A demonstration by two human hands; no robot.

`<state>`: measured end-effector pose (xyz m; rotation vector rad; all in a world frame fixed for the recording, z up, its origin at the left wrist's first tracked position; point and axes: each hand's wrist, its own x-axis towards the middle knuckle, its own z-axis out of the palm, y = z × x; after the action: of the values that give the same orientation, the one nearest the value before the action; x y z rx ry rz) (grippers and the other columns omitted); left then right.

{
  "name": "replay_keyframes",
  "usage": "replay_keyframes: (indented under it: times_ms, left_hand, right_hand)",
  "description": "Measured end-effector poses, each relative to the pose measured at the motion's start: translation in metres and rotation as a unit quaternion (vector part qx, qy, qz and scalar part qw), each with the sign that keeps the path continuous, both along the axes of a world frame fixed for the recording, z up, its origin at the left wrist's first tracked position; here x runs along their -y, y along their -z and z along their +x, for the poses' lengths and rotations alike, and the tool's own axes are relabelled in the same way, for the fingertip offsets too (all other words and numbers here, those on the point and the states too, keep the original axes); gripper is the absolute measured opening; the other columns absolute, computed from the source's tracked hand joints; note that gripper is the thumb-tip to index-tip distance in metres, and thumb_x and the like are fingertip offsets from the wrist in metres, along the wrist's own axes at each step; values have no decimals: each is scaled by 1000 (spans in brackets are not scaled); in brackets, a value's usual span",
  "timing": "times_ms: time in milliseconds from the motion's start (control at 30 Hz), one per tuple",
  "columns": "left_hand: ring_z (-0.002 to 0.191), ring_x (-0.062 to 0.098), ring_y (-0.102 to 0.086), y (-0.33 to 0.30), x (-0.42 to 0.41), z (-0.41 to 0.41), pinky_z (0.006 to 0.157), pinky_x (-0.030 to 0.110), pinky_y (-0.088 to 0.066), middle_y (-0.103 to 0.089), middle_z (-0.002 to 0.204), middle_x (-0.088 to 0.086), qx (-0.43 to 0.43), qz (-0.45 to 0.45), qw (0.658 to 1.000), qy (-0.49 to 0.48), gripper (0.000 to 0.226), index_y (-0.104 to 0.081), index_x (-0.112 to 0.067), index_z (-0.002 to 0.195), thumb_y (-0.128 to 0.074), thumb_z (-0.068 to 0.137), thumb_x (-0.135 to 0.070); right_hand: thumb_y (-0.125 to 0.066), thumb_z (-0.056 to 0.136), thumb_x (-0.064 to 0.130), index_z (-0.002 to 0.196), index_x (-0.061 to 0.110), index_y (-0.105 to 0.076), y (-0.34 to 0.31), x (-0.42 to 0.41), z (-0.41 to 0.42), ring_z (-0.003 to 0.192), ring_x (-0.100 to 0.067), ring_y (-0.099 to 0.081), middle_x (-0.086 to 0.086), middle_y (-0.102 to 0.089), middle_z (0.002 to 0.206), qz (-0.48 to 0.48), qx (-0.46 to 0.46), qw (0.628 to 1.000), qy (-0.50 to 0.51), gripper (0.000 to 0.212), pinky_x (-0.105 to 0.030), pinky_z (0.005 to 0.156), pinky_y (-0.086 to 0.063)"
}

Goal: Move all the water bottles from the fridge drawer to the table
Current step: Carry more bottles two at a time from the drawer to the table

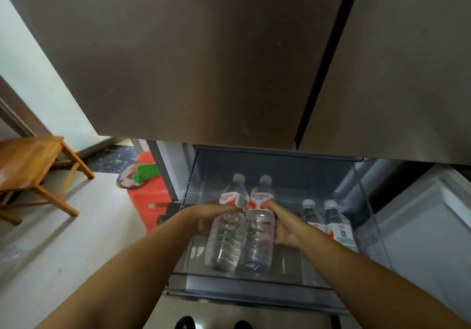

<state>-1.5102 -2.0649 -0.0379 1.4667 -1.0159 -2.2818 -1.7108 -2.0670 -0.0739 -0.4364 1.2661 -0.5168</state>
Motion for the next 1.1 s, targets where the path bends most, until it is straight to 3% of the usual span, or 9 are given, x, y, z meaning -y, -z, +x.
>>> replay_keyframes:
  times_ms: [67,167,300,467,600,733,900,1100]
  left_hand:
    - [76,22,-71,-5,3,-10,70,33,-58,-72,85,11,-8,13,1000,-20,29,-56,-6,109,-60,87,-25]
    - [76,26,-70,-8,6,-28,79,39,-55,-71,85,14,-6,10,999,-51,37,-60,-5,108,-63,84,-34]
    - [49,20,-68,-13,14,-47,50,28,-55,-69,57,9,13,10,997,-74,31,-61,-6,88,-57,91,-36]
    - [52,21,-69,-21,16,-56,60,33,-53,-70,62,10,-21,23,999,-38,30,-62,-6,89,-57,90,-35]
    - [65,27,-72,-33,7,-56,67,40,-57,-72,78,16,-61,41,997,0,37,-62,-5,105,-61,87,-37]
    - [74,30,-69,-52,-8,-52,70,43,-59,-70,86,19,-99,58,992,49,42,-62,-2,103,-60,87,-41]
    - [71,28,-70,-73,-29,-58,74,39,-58,-71,84,16,-126,57,982,129,44,-63,-4,104,-64,84,-43]
    - [81,27,-68,-81,-66,-94,76,38,-59,-68,95,15,-173,81,951,244,62,-55,-7,125,-69,75,-39]
  right_hand:
    - [-66,85,42,106,7,-67,-8,4,-10,88,-30,-67,-16,-71,97,-4,39,999,32,41,-44,87,-53]
    - [-75,76,43,108,6,-67,-23,6,-19,81,-31,-70,-16,-72,90,-16,53,997,51,49,-42,80,-56]
    - [-70,84,39,121,5,-60,-40,1,-25,69,-31,-72,-18,-72,83,-29,65,990,119,51,-41,60,-59]
    - [-69,84,38,120,7,-61,-50,-14,-34,70,-30,-72,-16,-73,84,-55,40,984,164,48,-41,65,-60]
    - [-73,81,38,113,7,-64,-61,-43,-36,70,-30,-72,-16,-73,84,-67,37,970,232,45,-44,67,-59]
    - [-90,61,34,131,15,-55,-71,-77,-31,89,-37,-70,-19,-67,110,-87,29,936,339,80,-57,80,-53]
    - [-71,83,40,123,8,-59,-106,-128,-25,82,-32,-70,-18,-70,97,-138,26,929,341,53,-48,77,-58]
    - [-72,81,39,123,9,-59,-122,-203,-40,86,-30,-69,-16,-70,101,-179,-20,894,410,54,-45,83,-55]
